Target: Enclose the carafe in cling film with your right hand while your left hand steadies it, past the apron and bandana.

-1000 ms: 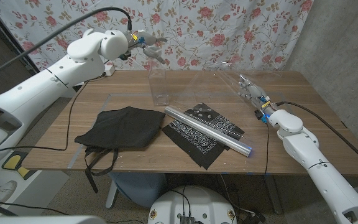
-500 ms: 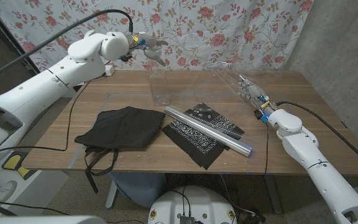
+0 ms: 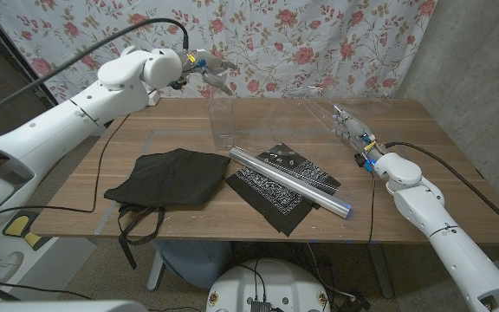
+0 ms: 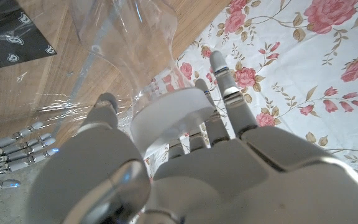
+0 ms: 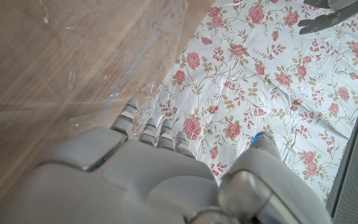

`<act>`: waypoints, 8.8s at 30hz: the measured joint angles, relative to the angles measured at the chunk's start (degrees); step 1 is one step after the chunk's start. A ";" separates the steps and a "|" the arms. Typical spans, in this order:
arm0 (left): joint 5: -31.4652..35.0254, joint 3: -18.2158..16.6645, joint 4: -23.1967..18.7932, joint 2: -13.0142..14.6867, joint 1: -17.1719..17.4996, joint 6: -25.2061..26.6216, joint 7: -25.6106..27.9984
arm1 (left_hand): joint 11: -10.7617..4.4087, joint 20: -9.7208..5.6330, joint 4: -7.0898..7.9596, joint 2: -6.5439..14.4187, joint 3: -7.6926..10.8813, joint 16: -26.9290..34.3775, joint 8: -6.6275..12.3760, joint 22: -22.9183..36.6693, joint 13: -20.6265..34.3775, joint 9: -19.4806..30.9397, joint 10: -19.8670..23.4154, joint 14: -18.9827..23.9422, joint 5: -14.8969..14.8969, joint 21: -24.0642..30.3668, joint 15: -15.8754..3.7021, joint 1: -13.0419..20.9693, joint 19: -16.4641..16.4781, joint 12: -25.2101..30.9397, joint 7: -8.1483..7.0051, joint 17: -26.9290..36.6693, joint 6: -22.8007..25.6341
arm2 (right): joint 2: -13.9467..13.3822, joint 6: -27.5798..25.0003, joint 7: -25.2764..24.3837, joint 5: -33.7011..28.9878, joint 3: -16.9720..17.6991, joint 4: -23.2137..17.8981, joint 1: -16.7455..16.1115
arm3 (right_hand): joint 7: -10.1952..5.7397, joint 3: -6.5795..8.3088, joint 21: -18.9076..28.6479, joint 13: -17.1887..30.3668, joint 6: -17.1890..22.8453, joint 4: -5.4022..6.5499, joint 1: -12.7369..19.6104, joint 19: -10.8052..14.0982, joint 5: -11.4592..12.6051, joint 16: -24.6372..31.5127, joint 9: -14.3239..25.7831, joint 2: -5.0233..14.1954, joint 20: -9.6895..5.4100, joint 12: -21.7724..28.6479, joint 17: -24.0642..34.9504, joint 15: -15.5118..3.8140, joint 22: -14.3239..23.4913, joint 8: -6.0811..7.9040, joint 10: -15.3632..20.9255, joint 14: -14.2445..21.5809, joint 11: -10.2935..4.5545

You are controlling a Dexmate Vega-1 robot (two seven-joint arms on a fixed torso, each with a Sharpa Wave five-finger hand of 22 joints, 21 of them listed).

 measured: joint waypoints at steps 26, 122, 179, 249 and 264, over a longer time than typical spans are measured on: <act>2.50 -1.51 -2.22 0.62 4.64 -1.28 7.22 | -3.28 -16.88 -0.80 -6.42 -3.19 24.46 10.68 21.75 17.66 12.14 12.78 6.65 3.91 36.77 -6.09 35.18 7.68 14.57 2.89 26.87 19.79 | 0.02 -0.39 -0.20 -0.40 -0.32 0.56 0.33 | 0.01 -0.02 0.00 0.00 -0.01 -0.02 -0.21 0.00 0.00 0.00 0.00 0.21 0.00 0.00 0.00 0.00 0.00 0.00 0.00 0.00 0.00; -17.81 -16.70 -7.21 -2.97 27.07 -3.82 45.39 | -4.62 -20.14 -0.27 -7.75 -11.28 29.66 39.41 17.55 37.53 49.37 16.79 11.80 6.38 55.32 -2.79 39.28 12.92 37.45 5.28 27.73 26.35 | -1.08 -0.84 -1.25 -0.66 0.29 -2.18 -0.69 | -0.81 0.24 0.00 -0.26 1.23 -0.71 0.40 -0.53 0.00 0.00 -0.12 1.27 -0.10 0.00 -0.01 -0.31 0.00 0.39 0.31 -0.30 -0.30; -34.94 -28.57 -1.08 -13.56 39.62 -20.61 56.11 | -3.48 -20.00 -0.02 -7.75 -11.03 30.65 41.12 15.46 35.40 48.54 16.66 11.45 6.11 55.20 -3.13 39.28 12.77 39.30 6.21 27.73 26.01 | -0.65 -2.32 -6.43 -0.77 1.35 -7.82 -5.74 | -0.80 0.41 0.00 -0.25 1.22 -0.88 0.39 -1.44 -0.23 0.00 -0.11 1.26 -0.01 0.00 -0.14 -0.01 0.00 0.38 -0.01 -0.60 -0.61; -77.46 -36.20 10.16 -25.12 38.20 -20.85 37.00 | -3.48 -19.28 -0.06 -7.75 -9.73 31.98 41.97 15.92 33.72 47.56 15.24 10.93 4.61 55.52 -3.63 39.27 11.64 41.23 6.11 27.73 25.92 | -0.11 -2.42 -5.83 -1.32 0.34 -5.02 -3.56 | -0.90 0.71 0.00 -0.25 1.94 -1.51 1.00 -2.05 -0.23 0.39 -0.10 1.87 0.00 0.00 -0.11 0.93 0.00 0.38 -0.32 -0.30 0.11; -80.85 -36.29 11.91 -26.08 37.37 -19.81 35.33 | -3.48 -19.58 -0.06 -7.75 -9.25 32.36 41.96 16.50 33.72 46.66 15.24 10.61 4.61 55.60 -3.95 39.28 10.92 41.66 6.73 27.73 25.92 | -1.05 -3.07 -5.80 -2.26 0.12 -6.36 -4.18 | 0.43 1.34 0.90 -0.09 1.22 -2.45 2.43 1.26 -0.45 1.21 -0.10 2.24 -0.60 0.00 -0.11 3.68 0.00 0.16 -0.24 2.49 4.73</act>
